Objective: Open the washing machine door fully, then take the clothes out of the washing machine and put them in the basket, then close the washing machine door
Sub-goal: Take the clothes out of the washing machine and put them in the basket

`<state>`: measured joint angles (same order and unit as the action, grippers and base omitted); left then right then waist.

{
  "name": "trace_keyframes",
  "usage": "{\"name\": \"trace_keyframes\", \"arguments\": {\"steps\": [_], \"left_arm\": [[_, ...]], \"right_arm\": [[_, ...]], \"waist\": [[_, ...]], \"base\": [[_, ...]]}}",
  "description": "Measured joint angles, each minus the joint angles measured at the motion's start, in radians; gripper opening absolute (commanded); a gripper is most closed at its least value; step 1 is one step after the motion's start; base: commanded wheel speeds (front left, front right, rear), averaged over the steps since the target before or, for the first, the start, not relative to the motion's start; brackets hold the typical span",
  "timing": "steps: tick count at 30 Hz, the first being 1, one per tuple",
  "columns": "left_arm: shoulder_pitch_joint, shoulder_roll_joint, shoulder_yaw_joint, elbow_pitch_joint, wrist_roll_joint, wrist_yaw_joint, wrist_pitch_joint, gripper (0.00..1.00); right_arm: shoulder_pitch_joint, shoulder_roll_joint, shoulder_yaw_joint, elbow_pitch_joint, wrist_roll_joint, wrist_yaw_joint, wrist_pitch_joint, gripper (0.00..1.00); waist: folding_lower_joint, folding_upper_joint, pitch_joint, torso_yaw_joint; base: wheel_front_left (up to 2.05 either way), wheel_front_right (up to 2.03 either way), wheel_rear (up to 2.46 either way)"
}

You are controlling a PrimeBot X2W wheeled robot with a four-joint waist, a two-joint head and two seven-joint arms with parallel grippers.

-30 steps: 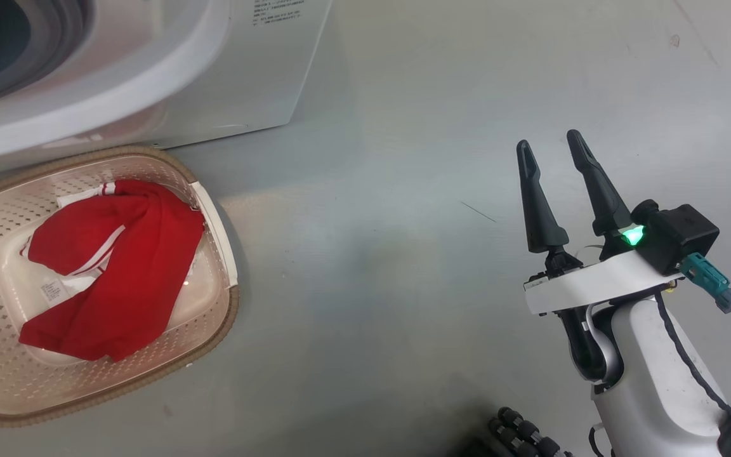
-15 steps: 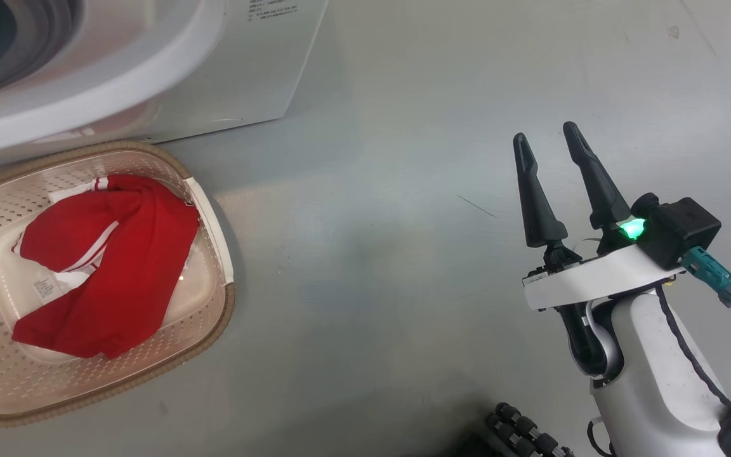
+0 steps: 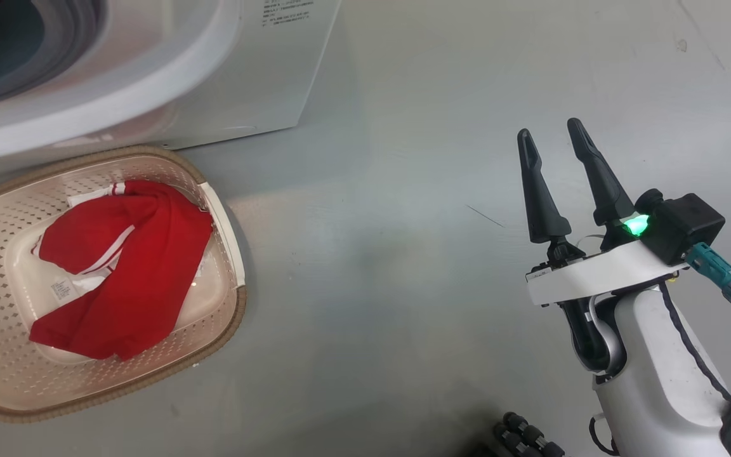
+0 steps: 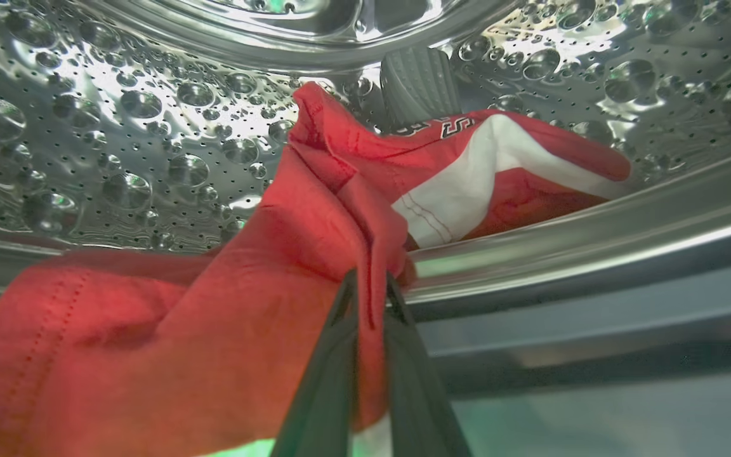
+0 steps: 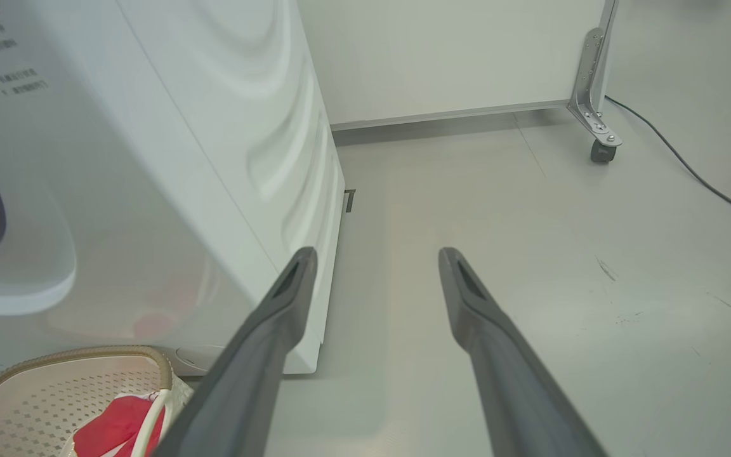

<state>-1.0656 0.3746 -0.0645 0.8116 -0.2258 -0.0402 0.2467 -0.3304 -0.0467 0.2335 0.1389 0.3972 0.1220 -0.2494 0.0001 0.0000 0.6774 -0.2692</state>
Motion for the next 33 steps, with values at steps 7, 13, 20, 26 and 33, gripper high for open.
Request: {"name": "trace_keyframes", "arguments": {"steps": [7, 13, 20, 26, 33], "left_arm": [[0.012, -0.044, -0.001, 0.033, -0.011, -0.016, -0.069, 0.0], [0.046, -0.091, -0.024, 0.056, -0.029, -0.037, -0.131, 0.0], [0.12, -0.123, -0.054, 0.09, -0.029, -0.058, -0.195, 0.0], [0.189, -0.155, -0.078, 0.097, -0.031, -0.072, -0.26, 0.0], [0.264, -0.197, -0.106, 0.096, -0.041, -0.08, -0.327, 0.0]], "right_arm": [[0.0, 0.0, -0.015, 0.014, -0.005, 0.0, 0.0, 1.0], [0.0, 0.0, -0.029, 0.031, -0.022, 0.0, 0.0, 1.0], [0.004, -0.001, -0.034, 0.05, -0.029, 0.0, 0.0, 1.0], [0.028, -0.003, -0.038, 0.069, -0.03, 0.0, 0.0, 1.0], [0.074, -0.016, -0.046, 0.092, -0.03, 0.0, -0.003, 1.0]], "waist": [[0.0, 0.0, -0.04, 0.018], [0.0, 0.0, -0.085, 0.042], [0.0, 0.0, -0.151, 0.076], [0.0, 0.0, -0.214, 0.109], [0.0, 0.0, -0.294, 0.147]], "base": [[0.0, 0.0, 0.0], [0.0, 0.0, 0.0], [0.0, 0.0, 0.0], [0.0, 0.0, 0.0], [0.0, 0.0, 0.0]]}}
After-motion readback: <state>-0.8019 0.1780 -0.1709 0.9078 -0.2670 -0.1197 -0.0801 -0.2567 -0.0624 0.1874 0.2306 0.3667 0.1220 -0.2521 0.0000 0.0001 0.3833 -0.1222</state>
